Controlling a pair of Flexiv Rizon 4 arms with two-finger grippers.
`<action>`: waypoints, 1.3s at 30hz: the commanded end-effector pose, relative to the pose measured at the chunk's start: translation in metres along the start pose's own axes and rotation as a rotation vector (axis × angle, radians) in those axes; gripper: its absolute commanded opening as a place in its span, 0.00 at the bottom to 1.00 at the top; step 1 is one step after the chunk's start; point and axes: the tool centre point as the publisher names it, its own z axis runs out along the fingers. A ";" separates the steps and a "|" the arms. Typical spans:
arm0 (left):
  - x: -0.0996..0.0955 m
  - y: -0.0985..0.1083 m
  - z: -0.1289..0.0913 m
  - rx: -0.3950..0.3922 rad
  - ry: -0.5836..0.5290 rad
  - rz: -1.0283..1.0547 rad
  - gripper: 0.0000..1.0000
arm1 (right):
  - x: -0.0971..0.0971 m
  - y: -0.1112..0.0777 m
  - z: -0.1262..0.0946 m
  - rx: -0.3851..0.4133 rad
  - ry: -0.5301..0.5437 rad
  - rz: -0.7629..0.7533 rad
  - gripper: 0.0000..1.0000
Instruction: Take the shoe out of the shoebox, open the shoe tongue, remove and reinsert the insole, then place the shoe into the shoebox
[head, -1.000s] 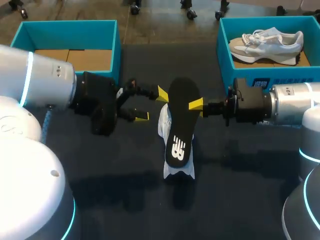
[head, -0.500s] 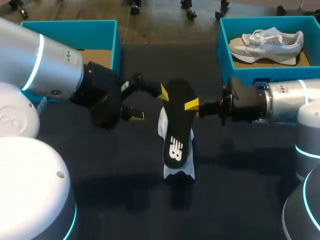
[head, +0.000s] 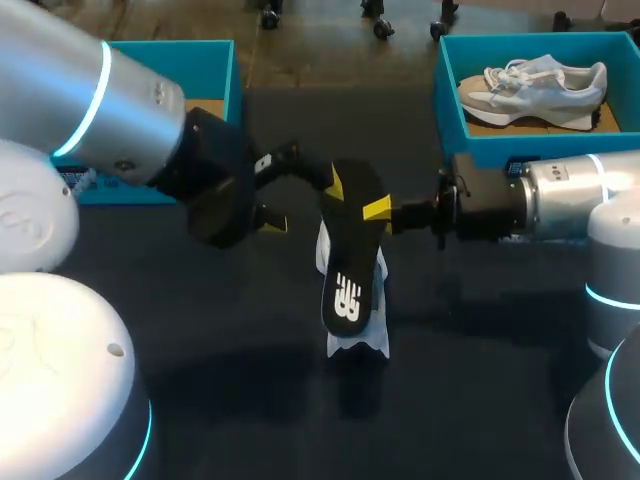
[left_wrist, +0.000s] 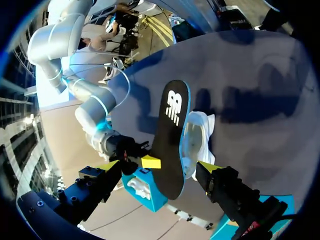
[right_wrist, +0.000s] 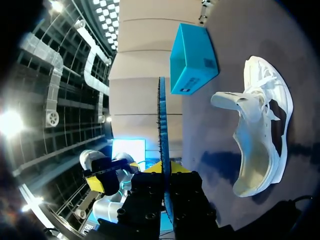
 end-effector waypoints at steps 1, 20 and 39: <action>-0.016 0.018 0.004 0.016 0.187 -0.023 1.00 | 0.000 0.000 0.004 0.002 -0.004 0.003 0.00; -0.021 0.042 0.018 0.008 0.455 -0.011 1.00 | -0.003 -0.008 0.011 0.015 -0.026 0.000 0.00; -0.028 0.047 0.020 0.002 0.472 0.009 1.00 | -0.004 -0.008 0.016 0.023 -0.049 0.004 0.00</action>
